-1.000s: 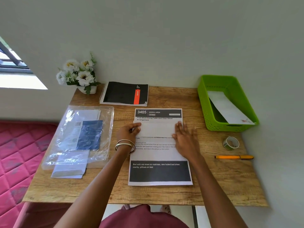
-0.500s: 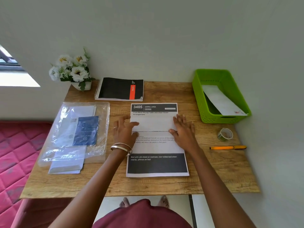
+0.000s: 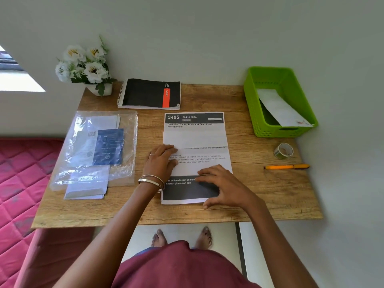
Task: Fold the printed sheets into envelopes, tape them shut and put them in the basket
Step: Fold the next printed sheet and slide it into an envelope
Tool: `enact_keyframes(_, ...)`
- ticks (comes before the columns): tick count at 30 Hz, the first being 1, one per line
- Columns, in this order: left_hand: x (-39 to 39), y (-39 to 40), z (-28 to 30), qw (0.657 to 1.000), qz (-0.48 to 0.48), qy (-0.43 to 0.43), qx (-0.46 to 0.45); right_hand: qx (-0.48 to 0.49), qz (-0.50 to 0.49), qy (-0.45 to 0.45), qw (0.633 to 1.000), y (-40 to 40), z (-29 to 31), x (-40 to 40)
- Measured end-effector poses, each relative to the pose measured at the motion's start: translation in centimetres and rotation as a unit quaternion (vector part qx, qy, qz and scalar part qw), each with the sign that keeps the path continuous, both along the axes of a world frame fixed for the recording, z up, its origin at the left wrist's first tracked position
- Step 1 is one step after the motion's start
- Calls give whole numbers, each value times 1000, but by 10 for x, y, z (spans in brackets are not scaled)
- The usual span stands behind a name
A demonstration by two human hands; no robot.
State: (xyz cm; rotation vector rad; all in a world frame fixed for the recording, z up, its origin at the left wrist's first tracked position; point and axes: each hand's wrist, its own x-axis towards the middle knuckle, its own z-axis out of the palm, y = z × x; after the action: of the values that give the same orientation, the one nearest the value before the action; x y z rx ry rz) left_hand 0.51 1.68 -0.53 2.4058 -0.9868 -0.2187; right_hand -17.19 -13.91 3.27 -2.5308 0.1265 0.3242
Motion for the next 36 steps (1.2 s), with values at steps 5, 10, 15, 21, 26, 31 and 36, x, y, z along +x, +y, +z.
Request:
enact_keyframes(5, 0, 4, -3, 1000, -14, 17, -17, -24, 6, 0, 1000, 0, 3, 1)
enact_keyframes(10, 6, 9, 6, 996, -33, 75, -27, 46, -30, -23, 998, -5, 18, 4)
enact_keyframes(15, 16, 11, 19, 952, 17, 286, -106, -21, -102, -71, 992, -17, 29, 27)
enact_keyframes(21, 25, 16, 31, 953, -16, 301, -45, -192, -148, -80, 967, -10, 2, 56)
enact_keyframes(26, 18, 19, 19, 983, -65, 163, 61, -163, -154, -72, 972, 15, -15, 60)
enact_keyframes(31, 18, 18, 11, 988, -88, 105, 65, -109, -163, -69, 978, 30, -21, 65)
enact_keyframes(36, 19, 18, 10, 988, -92, 107, 69, -78, -186, -53, 978, -1, -21, 42)
